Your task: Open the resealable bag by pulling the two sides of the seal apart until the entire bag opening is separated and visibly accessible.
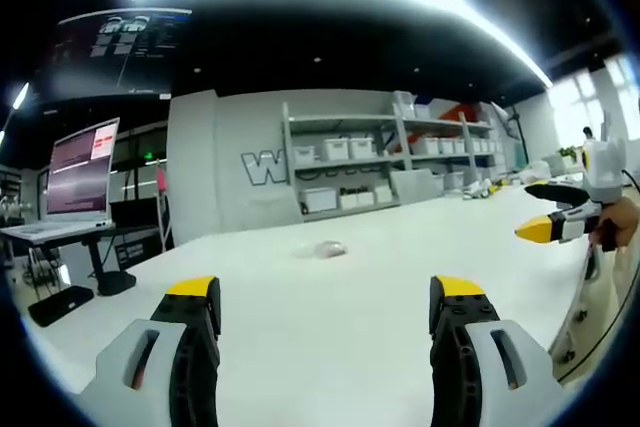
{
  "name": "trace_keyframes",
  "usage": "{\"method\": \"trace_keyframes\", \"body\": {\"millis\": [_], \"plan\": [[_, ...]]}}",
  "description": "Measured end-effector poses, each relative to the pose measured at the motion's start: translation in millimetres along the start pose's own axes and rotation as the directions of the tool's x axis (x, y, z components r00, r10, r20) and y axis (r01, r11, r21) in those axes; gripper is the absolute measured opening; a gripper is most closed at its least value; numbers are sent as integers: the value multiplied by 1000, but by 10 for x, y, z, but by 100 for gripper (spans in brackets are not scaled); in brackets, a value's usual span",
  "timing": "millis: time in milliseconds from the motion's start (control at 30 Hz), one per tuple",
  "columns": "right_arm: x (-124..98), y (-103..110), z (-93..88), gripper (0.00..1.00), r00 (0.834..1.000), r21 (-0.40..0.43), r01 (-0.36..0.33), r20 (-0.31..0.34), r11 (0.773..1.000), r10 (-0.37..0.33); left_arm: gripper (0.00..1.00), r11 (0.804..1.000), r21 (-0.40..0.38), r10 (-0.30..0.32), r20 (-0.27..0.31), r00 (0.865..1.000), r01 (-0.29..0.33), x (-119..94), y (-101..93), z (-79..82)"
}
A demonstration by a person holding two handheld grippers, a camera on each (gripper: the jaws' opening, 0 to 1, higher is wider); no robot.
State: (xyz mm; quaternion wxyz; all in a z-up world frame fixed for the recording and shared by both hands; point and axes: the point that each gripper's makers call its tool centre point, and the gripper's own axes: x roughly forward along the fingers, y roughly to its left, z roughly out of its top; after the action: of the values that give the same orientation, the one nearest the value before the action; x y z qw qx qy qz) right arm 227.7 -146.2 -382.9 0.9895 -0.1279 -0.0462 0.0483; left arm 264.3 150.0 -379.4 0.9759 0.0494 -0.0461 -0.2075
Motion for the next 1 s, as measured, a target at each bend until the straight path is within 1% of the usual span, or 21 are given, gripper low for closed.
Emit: {"method": "trace_keyframes", "body": {"millis": [600, 800, 1000], "plan": [[41, -16, -24, 94, 1000, -34, -6, -14, 999, 5, 85, 1000, 0, 3, -2, 1000, -3, -8, 3, -11], [102, -63, 5, 94, 1000, -62, 3, -9, 998, -3, 85, 1000, 2, 1, -9, 1000, -1, -5, 1, -32], [154, -47, 2, 94, 1000, -96, -12, -13, 995, 11, 84, 1000, 5, -2, -12, 1000, 2, -5, -3, -36]]}}
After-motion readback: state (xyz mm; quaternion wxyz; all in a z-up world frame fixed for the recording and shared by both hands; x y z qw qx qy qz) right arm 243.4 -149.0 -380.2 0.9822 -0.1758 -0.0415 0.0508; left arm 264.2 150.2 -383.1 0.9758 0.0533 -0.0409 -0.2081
